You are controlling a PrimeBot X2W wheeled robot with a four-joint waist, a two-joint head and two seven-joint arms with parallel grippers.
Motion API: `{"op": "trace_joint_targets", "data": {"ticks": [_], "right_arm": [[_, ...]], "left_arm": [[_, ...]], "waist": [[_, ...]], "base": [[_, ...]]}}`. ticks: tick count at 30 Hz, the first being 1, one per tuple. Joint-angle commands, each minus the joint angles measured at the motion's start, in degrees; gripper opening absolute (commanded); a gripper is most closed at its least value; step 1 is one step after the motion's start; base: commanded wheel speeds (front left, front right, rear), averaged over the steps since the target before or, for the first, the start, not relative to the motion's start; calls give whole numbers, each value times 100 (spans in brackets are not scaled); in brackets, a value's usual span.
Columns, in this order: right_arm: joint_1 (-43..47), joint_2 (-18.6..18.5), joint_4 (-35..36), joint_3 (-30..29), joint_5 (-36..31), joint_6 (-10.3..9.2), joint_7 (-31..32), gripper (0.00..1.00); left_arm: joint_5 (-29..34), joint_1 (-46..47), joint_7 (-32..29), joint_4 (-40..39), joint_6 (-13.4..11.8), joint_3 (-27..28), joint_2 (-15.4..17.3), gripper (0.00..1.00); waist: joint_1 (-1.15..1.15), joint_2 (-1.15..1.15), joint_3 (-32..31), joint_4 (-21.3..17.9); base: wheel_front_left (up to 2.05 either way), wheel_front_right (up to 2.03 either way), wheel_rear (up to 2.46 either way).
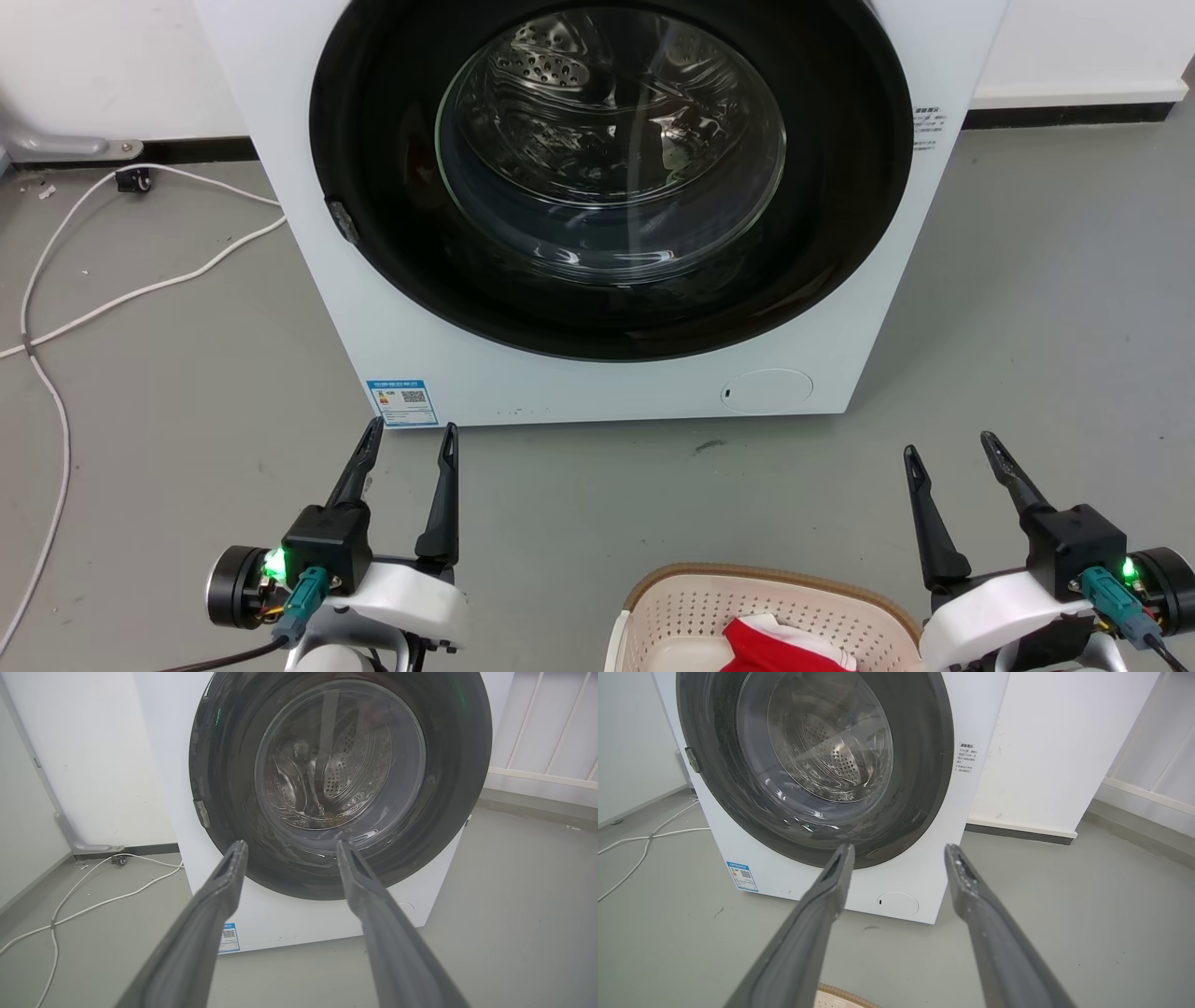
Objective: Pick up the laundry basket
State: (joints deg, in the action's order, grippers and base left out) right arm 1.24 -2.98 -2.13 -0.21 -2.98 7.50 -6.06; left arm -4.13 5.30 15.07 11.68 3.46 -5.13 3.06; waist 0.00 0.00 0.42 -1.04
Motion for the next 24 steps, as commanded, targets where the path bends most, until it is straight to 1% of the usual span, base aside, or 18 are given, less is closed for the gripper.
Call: {"op": "trace_joint_targets", "data": {"ticks": [1,8,15,24], "right_arm": [[0,19,-17,1,13,-2,-25,100],[-45,19,-43,-48,149,-2,16,100],[-26,19,-234,-145,236,-2,-18,100],[-167,18,-633,-215,331,-2,-79,100]], "left_arm": [[13,32,13,-9,-16,7,3,100],[32,95,13,28,14,-61,-1,100],[4,199,13,254,97,-266,-4,100],[-73,441,13,657,104,-484,-12,100]], "waist": [[0,0,10,-2],[0,0,129,-53],[0,0,352,-294],[0,0,698,-574]], "base": [[0,0,0],[0,0,0],[0,0,0],[0,0,0]]}}
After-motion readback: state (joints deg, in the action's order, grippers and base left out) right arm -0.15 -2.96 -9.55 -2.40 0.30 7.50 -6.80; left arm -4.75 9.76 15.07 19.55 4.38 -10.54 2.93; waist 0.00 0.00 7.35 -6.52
